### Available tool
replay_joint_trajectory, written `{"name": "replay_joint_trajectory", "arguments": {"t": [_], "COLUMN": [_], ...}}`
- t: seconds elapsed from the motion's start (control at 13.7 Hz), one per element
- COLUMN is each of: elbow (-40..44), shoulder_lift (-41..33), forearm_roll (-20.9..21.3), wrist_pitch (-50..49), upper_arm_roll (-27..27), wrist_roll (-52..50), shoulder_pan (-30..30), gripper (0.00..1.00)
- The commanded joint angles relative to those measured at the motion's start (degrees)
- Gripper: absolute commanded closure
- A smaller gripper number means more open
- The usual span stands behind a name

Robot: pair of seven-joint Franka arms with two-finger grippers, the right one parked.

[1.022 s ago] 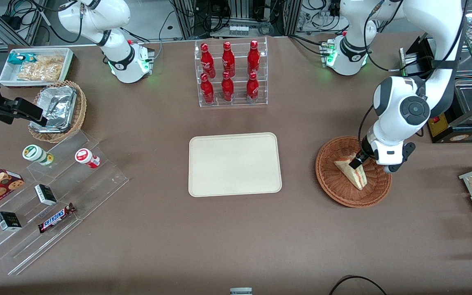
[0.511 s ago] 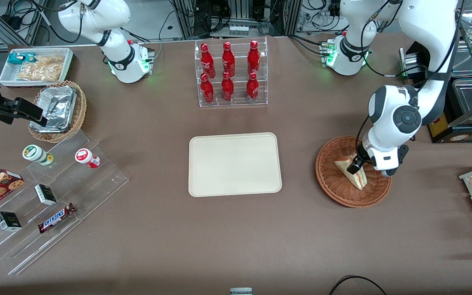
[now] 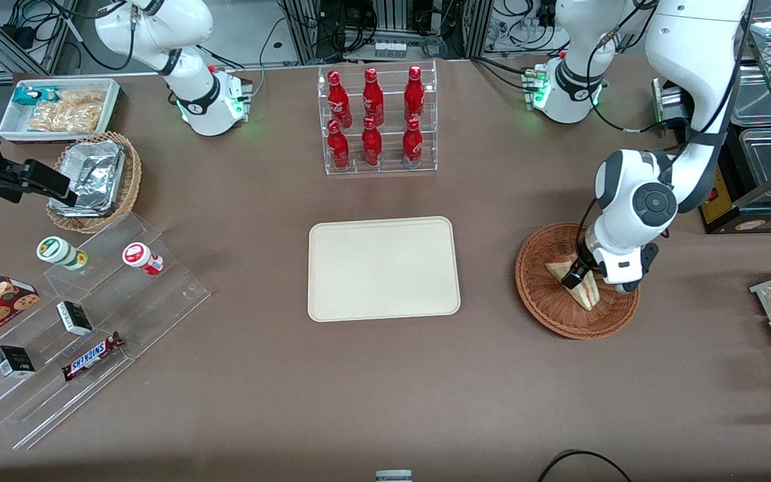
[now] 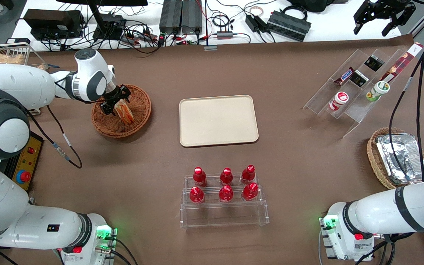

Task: Place sandwich from basket to tray
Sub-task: 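Lower the open left gripper over the wrapped sandwich in the basket, then close the left gripper on the wrapped sandwich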

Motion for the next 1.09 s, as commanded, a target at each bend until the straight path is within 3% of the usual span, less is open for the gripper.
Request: {"name": "replay_joint_trajectory", "arguments": {"t": [0.0, 0.15, 0.22, 0.44, 0.73, 1.02], "elbow": [0.6, 0.7, 0.8, 2.2, 9.3, 13.4], "shoulder_lift": [0.5, 0.2, -0.1, -0.8, -1.6, -1.1], "forearm_roll": [0.3, 0.3, 0.3, 0.5, 0.5, 0.8], "wrist_pitch": [0.6, 0.2, 0.0, -2.0, -15.7, -24.1], "upper_arm_roll": [0.0, 0.0, 0.0, 0.0, -1.2, -6.0], "wrist_roll": [-1.7, -1.6, -1.2, -0.9, 6.4, 13.0], "shoulder_pan": [-0.5, -0.6, -0.6, -0.7, -0.9, -0.9], "gripper": [0.27, 0.69, 0.8, 0.85, 0.86, 0.86]}}
